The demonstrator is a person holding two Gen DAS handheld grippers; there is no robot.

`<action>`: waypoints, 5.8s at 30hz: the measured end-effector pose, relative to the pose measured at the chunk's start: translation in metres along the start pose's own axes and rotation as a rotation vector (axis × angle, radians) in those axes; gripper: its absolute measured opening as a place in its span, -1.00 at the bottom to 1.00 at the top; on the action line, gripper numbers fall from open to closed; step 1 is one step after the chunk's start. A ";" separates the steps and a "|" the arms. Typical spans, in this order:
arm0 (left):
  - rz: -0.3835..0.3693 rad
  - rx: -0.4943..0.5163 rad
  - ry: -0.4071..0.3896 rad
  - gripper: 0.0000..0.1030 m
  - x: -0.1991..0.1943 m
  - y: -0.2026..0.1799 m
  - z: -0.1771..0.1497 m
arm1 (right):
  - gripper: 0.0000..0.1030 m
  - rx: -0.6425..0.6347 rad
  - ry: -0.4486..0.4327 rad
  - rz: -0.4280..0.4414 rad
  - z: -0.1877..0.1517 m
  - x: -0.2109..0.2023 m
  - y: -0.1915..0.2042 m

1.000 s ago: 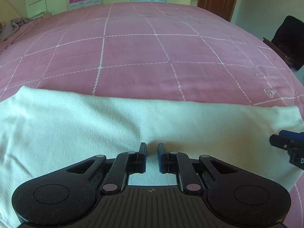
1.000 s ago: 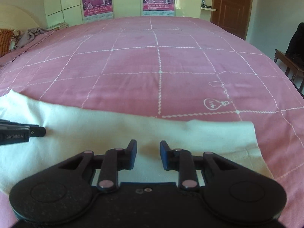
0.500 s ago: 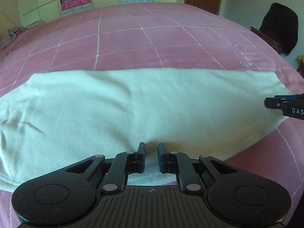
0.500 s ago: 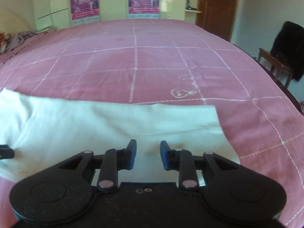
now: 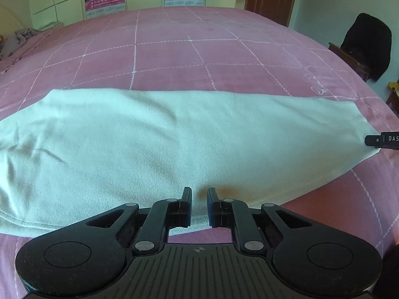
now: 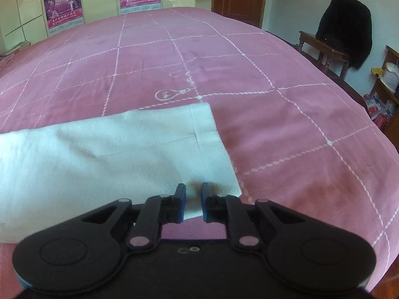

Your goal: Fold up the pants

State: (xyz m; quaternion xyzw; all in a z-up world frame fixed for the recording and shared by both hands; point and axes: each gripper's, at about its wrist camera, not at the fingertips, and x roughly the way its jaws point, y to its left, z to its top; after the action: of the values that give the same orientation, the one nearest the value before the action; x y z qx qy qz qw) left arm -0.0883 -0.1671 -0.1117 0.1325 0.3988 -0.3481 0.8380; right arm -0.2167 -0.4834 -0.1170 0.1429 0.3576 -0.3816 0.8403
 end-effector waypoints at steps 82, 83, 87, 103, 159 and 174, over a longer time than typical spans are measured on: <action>-0.281 -0.592 0.195 -0.75 0.024 0.141 0.005 | 0.46 -0.132 -0.081 0.440 0.002 -0.085 0.209; -0.293 -0.602 0.195 -0.75 0.028 0.136 0.006 | 0.46 -0.116 -0.083 0.428 0.002 -0.085 0.198; -0.306 -0.635 0.192 -0.74 0.043 0.121 0.009 | 0.46 -0.071 -0.080 0.399 -0.005 -0.081 0.168; -0.233 -0.685 0.160 -0.05 0.038 0.142 0.003 | 0.45 0.002 -0.029 0.425 -0.021 -0.052 0.158; 0.143 -0.486 0.069 -0.44 -0.045 0.220 -0.049 | 0.21 -0.339 0.004 0.347 -0.026 -0.054 0.306; 0.089 -0.658 0.026 -0.44 -0.063 0.278 -0.065 | 0.14 -0.506 0.067 0.263 -0.052 -0.024 0.353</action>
State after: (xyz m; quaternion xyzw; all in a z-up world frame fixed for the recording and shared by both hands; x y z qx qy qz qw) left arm 0.0385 0.0965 -0.1214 -0.1235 0.4941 -0.1619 0.8452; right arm 0.0098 -0.2078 -0.1479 -0.0135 0.4471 -0.1630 0.8794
